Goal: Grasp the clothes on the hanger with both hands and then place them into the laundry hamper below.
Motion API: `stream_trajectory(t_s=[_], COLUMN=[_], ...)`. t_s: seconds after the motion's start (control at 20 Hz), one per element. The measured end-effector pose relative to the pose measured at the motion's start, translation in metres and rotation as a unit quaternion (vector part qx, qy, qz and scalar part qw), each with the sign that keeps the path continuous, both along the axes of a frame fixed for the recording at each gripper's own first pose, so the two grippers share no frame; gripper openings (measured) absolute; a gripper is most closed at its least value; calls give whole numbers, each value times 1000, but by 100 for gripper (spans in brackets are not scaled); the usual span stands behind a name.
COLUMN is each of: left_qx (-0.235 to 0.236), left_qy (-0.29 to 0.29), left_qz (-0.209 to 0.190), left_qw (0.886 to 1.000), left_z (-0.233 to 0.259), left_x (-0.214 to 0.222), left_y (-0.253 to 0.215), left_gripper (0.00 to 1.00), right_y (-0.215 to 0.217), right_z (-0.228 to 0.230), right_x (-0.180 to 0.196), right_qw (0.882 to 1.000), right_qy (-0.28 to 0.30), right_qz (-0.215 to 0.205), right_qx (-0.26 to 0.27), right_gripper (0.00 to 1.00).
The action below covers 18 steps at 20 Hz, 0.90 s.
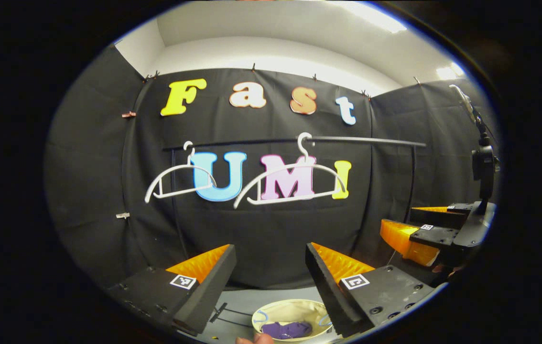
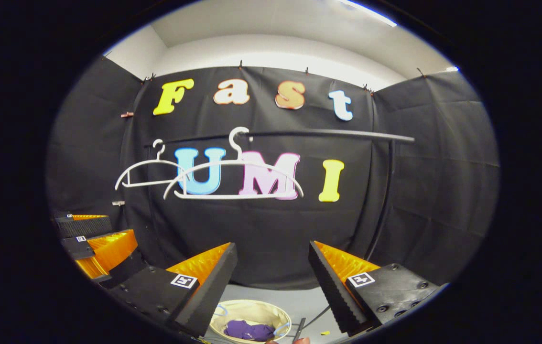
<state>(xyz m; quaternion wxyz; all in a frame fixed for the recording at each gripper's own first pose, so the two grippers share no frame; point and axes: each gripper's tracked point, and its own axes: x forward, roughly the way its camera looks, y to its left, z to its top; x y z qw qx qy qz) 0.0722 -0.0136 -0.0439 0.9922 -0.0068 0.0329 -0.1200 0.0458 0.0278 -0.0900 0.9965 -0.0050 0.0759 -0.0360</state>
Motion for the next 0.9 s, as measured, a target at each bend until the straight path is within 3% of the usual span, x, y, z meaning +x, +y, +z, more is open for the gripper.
stream_trajectory(t_s=[0.25, 0.6, 0.9], left_qx=[10, 24, 16], left_qy=[-30, -44, -44], left_qz=[10, 22, 25], left_qw=[999, 998, 999], left_z=[28, 32, 30], left_x=[-28, -48, -49], left_y=[12, 17, 20], left_gripper=[91, 91, 94], right_y=[1, 9, 14], right_z=[53, 60, 61], right_x=[-23, -36, -35], right_qw=[998, 998, 998], right_qy=[-55, -57, -61], right_qz=[6, 20, 22], right_qx=[-14, 7, -5], right_gripper=[96, 98, 98])
